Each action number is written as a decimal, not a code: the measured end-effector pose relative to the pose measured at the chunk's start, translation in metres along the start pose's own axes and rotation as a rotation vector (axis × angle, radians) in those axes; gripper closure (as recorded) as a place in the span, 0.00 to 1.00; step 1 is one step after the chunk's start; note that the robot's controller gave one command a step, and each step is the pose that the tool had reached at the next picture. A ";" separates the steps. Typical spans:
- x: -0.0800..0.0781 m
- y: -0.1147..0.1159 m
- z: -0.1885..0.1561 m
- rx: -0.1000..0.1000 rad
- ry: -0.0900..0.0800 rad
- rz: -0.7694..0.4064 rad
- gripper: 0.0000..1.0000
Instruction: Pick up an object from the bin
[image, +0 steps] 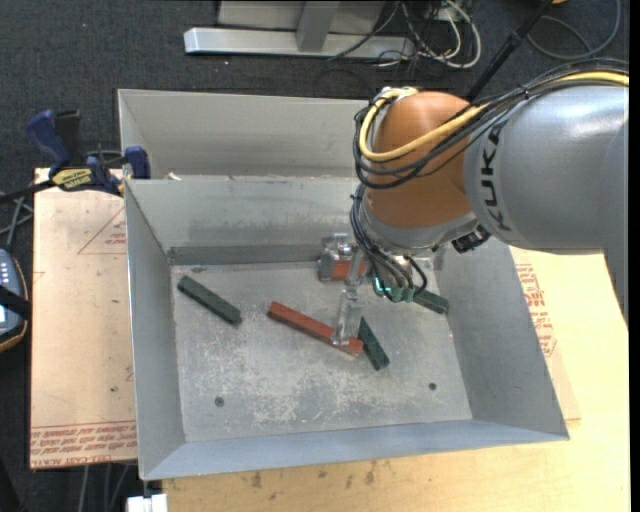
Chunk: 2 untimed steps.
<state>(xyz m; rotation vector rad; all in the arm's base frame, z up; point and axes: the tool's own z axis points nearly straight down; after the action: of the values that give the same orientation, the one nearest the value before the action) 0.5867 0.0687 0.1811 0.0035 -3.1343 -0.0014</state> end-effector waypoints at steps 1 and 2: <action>-0.002 0.000 -0.004 0.000 -0.008 0.002 0.00; 0.006 -0.003 0.055 -0.001 -0.013 0.054 0.00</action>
Offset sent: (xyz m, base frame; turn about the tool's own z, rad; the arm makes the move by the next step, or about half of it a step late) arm -0.0172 -0.0049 -0.1111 0.1024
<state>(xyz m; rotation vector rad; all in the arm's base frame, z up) 0.5799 0.0662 0.1265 -0.0815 -3.1460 -0.0031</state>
